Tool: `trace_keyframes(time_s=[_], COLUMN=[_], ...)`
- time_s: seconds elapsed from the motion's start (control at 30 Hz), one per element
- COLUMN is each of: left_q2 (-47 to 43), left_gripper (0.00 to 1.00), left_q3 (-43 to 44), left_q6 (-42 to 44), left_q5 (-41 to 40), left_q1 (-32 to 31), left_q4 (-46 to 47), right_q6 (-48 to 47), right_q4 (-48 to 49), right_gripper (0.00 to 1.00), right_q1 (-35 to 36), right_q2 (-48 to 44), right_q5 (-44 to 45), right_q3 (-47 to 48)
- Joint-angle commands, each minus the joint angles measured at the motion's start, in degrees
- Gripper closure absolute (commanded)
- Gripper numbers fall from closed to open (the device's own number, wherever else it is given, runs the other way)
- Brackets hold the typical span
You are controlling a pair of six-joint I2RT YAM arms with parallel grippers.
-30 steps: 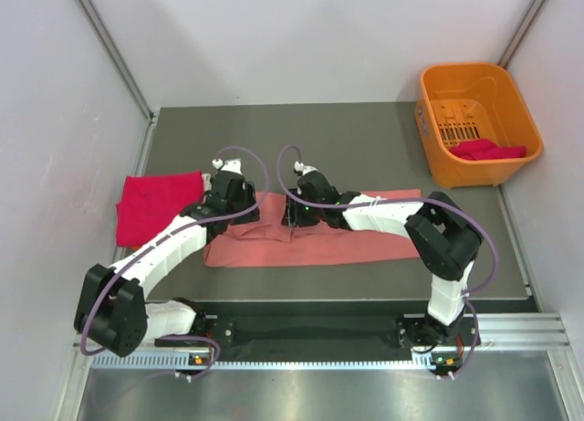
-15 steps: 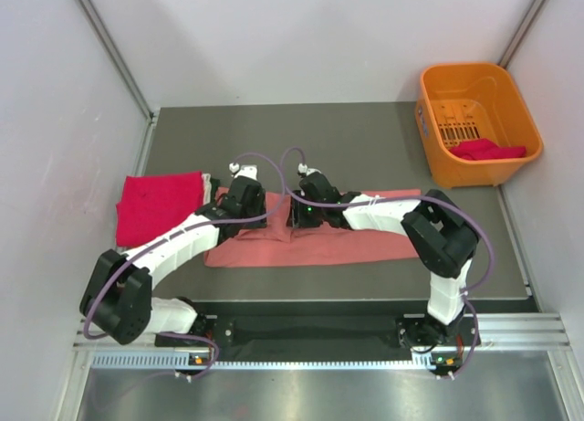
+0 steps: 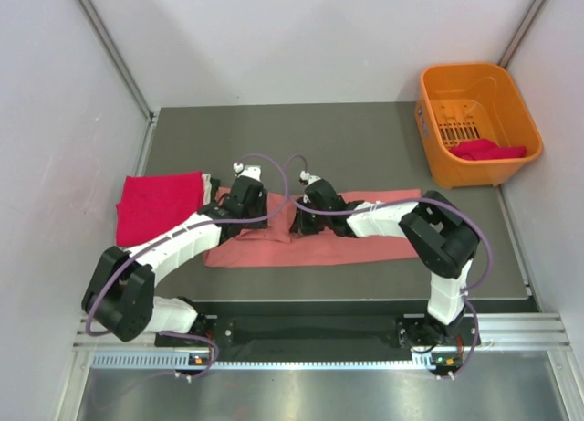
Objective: Fold and stack the t-shirts
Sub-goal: Fold the tshirt
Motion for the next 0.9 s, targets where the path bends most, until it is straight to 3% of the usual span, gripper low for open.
trace_keyframes(time_s=[0.0,0.3,0.47,0.87], left_q2=[0.46,1.43,4.06,3.62], left_gripper=[0.51,0.52,0.58,0.52], left_q3=[0.36,-1.31,-0.34,-1.58], left_q6=[1.49,5.35,6.50,5.10], left_q5=[1.74,2.27,2.36,3.77], left_q1=[-0.25,-0.33,-0.42,-0.51], left_q4=[2.97,8.60,8.69,7.37], right_q6=[-1.50,-6.42,-5.64,-3.61], right_q4=[3.65,7.07,11.54,15.51], right_gripper=[1.00,1.00,1.00,1.00], right_q1=[-0.29,-0.38,-0.82,-1.79], right_q2=[-1.91,-2.26,-2.78,-2.69], right_q5=[-3.02,-4.07,-5.39,-8.99], right_q3=[-0.41,-1.37,-3.57,-5.77])
